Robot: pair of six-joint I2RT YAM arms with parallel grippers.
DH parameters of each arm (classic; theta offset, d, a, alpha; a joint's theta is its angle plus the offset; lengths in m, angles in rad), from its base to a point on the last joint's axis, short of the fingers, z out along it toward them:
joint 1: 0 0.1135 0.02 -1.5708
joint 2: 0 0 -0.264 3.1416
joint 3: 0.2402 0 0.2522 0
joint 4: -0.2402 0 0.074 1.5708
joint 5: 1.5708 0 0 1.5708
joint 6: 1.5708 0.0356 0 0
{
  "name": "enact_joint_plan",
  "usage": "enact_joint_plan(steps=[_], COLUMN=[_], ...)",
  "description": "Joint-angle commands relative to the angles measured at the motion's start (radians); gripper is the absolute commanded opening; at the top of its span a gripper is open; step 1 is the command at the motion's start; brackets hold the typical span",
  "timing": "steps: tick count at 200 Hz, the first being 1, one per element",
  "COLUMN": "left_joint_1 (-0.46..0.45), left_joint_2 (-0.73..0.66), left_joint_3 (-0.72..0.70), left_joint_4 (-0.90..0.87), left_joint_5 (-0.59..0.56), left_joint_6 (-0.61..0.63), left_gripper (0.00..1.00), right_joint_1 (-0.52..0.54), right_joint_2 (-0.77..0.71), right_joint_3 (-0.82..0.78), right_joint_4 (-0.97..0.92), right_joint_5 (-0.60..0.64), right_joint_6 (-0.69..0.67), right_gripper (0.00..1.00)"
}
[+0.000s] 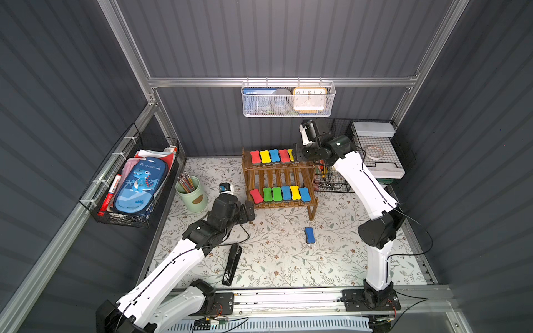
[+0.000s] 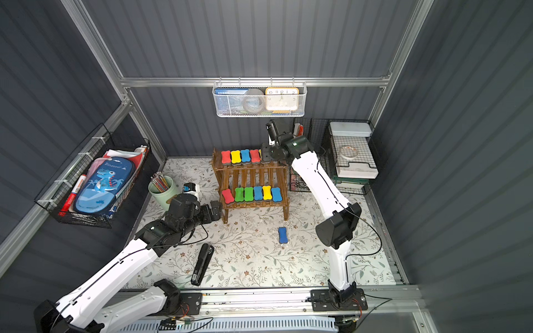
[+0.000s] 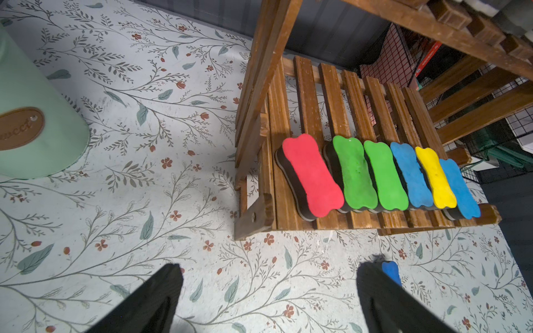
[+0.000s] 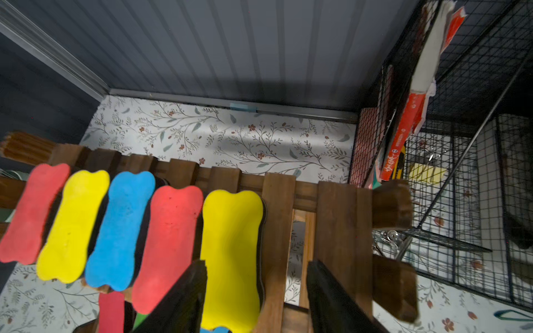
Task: Remove the whiteboard erasers from the shelf
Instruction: Pick up the whiteboard eraser from the shelf.
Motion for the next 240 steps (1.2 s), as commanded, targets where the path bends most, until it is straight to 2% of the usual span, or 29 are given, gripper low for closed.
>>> enact_joint_plan(steps=[1,149,218,240], left_joint_1=[-0.005,-0.005,-0.005,-0.005], left_joint_2=[-0.009,-0.011,-0.013,-0.014], left_joint_3=[0.031,0.020,0.025,0.025], left_joint_4=[-0.019,-0.022,-0.024,-0.024], left_joint_5=[-0.017,-0.030,-0.030,-0.030], left_joint_6=[0.024,0.023,0.022,0.020], left_gripper=[0.99,0.99,0.99,0.99], right_joint_1=[0.012,0.013,0.006,0.006], right_joint_2=[-0.003,0.050,0.065,0.059], right_joint_3=[0.030,0.056,0.058,0.056], right_joint_4=[-0.023,-0.007,-0.044,-0.031], right_joint_5=[0.020,-0.007,0.084,0.069], right_joint_6=[-0.025,-0.017,-0.003,-0.008], right_gripper=[0.61,0.60,0.54,0.54])
